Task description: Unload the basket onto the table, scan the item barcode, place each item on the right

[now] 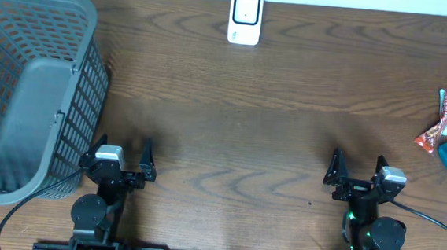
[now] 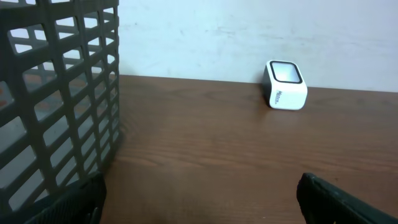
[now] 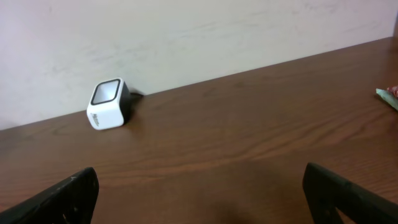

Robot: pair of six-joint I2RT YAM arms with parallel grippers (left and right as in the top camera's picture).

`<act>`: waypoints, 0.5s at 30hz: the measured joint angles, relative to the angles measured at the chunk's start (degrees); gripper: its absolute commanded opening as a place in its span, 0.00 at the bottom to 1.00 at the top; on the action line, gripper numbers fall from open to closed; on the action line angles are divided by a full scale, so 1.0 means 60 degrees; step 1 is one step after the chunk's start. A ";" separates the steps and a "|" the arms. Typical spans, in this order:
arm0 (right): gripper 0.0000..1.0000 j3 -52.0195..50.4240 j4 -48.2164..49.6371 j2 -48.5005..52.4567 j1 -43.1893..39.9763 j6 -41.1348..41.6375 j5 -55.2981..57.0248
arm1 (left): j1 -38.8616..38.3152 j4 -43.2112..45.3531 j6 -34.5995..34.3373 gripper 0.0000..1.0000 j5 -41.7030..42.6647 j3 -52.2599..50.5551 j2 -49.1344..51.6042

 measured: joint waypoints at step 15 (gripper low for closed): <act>0.99 0.0000 0.0004 0.0000 0.0000 -0.0368 0.0058 | 0.0000 0.0000 0.0000 0.98 -0.0029 0.0000 0.0000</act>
